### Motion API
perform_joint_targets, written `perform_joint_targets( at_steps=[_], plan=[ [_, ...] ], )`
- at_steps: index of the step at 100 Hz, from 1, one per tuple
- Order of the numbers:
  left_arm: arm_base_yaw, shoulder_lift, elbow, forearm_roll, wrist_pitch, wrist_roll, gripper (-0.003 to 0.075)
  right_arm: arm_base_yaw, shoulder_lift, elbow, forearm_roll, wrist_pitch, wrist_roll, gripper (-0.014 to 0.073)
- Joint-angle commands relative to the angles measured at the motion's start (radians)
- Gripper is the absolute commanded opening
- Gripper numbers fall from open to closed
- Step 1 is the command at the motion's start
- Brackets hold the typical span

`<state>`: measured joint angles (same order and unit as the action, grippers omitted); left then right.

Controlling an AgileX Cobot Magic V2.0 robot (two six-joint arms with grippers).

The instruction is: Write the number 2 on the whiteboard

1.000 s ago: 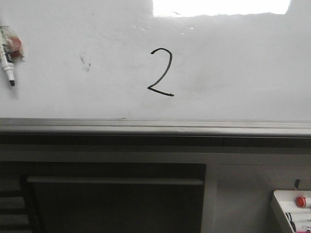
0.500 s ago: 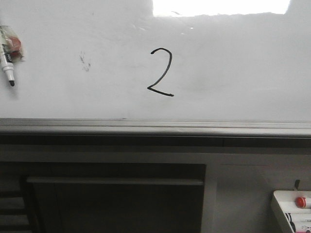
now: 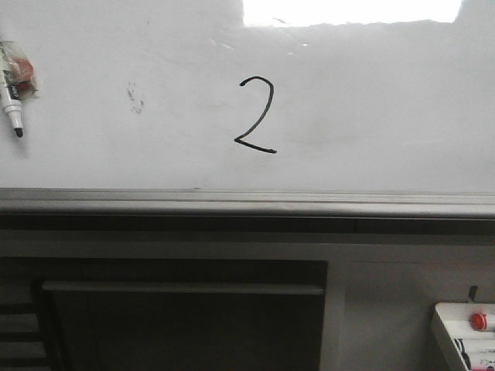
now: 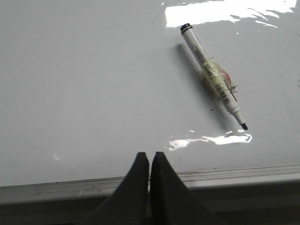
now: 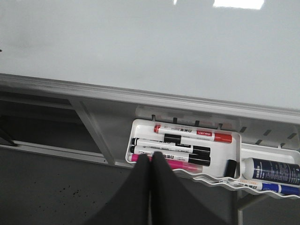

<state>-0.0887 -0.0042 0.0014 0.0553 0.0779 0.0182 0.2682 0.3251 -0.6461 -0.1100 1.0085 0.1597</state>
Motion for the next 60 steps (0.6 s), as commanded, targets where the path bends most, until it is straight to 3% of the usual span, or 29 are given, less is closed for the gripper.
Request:
perform_joint_targets(
  at_steps=[1, 45, 52, 60],
  plan=[
    [0.004, -0.027, 0.032, 0.000, -0.078, -0.005, -0.0018, -0.008, 0.008, -0.022, -0.015, -0.056, 0.000, -0.0072],
    [0.004, -0.027, 0.032, 0.000, -0.078, -0.005, -0.0018, -0.018, -0.019, -0.007, -0.034, -0.064, -0.002, -0.0072],
    [0.004, -0.027, 0.032, 0.000, -0.078, -0.005, -0.0018, -0.049, -0.049, 0.022, -0.024, -0.130, 0.009, -0.0072],
    [0.004, -0.027, 0.032, 0.000, -0.078, -0.005, -0.0018, -0.101, -0.094, 0.095, -0.004, -0.315, 0.009, -0.0072]
  ],
)
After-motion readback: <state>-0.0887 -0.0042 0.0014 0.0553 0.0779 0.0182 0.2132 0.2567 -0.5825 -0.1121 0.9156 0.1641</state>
